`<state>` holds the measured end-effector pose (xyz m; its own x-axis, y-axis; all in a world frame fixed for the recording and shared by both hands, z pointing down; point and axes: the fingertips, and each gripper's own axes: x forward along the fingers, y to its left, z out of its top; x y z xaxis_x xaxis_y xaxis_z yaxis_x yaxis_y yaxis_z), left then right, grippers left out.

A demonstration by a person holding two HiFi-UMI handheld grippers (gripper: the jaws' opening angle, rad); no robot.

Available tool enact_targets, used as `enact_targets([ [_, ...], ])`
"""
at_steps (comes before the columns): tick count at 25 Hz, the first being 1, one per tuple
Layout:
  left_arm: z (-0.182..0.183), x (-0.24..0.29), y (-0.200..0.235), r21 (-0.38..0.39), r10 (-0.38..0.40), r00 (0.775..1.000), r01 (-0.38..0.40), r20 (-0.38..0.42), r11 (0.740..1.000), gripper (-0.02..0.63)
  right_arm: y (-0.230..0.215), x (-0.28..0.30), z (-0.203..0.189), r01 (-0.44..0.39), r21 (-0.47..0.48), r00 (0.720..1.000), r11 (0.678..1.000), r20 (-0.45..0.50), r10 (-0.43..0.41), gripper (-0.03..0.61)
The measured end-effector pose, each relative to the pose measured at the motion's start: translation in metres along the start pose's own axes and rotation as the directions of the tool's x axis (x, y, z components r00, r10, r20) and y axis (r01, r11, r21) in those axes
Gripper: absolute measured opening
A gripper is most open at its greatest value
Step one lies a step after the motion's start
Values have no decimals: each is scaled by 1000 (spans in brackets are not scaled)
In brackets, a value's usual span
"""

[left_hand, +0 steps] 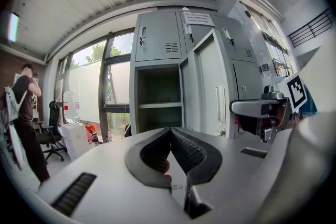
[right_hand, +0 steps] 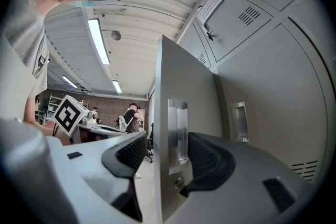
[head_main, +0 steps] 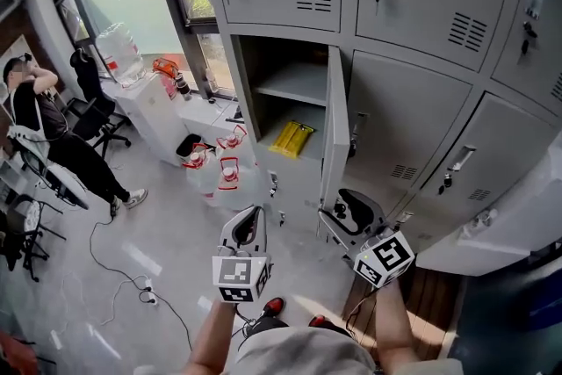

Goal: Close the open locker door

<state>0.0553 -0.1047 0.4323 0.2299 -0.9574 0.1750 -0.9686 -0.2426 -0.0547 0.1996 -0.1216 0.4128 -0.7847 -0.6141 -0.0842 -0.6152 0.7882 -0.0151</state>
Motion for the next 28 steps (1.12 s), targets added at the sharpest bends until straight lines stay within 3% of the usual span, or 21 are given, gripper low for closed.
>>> enact_targets([
  [8, 1, -10, 3, -5, 60, 998, -60, 4, 998, 21, 3, 2, -1, -49, -7, 999, 999, -4, 49, 153],
  [16, 1, -21, 12, -8, 113, 994, -113, 8, 994, 21, 9, 11, -2, -80, -18, 997, 997, -15, 80, 146],
  [28, 9, -37, 42, 6, 184, 983, -184, 19, 983, 21, 27, 43, -5, -52, -53, 998, 997, -47, 49, 135],
])
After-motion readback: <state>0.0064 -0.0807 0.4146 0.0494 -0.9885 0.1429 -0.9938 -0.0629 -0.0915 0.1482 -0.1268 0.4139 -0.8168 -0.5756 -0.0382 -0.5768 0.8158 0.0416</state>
